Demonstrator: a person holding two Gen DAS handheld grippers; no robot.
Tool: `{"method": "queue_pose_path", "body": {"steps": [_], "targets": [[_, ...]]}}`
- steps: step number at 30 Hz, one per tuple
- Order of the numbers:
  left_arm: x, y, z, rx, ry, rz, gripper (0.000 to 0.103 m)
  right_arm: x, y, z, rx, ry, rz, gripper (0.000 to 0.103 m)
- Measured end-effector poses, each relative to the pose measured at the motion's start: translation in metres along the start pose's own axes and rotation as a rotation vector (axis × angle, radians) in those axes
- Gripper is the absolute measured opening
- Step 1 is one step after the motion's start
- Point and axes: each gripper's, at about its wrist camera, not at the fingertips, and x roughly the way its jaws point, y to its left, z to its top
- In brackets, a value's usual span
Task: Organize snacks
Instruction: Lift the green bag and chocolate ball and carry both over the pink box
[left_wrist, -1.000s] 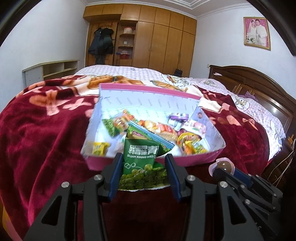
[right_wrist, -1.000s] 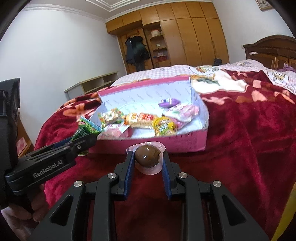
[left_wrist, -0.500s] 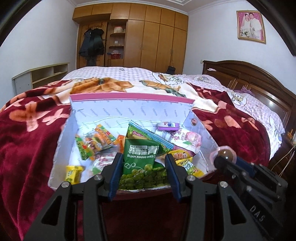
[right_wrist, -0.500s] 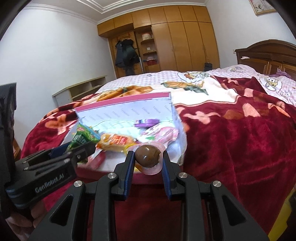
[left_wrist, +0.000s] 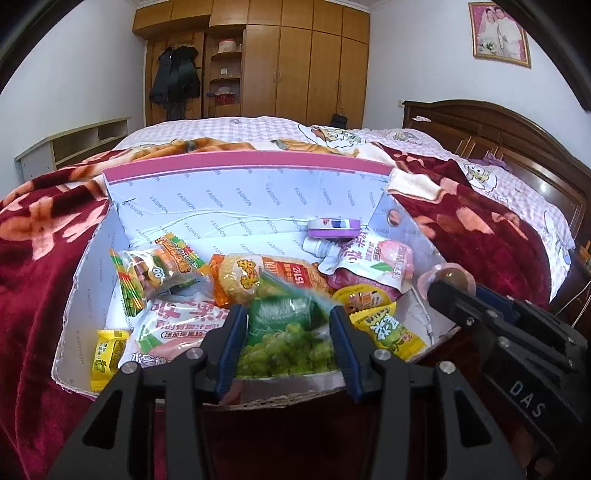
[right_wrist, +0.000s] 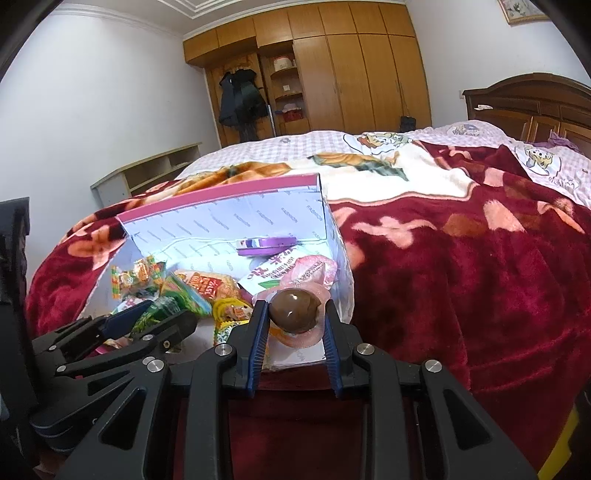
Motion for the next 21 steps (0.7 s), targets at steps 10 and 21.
{"method": "queue_pose_path", "body": {"steps": [10, 21], "targets": [[-0.0001, -0.0003, 0.0005, 0.002, -0.003, 0.004, 0.049, 0.0047, 0.0007, 0.0004, 0.003, 0.009, 0.005, 0.030], [-0.0005, 0.0001, 0.0006, 0.000, -0.003, 0.003, 0.050, 0.0062, 0.0037, -0.0006, 0.003, 0.021, 0.009, 0.031]]}}
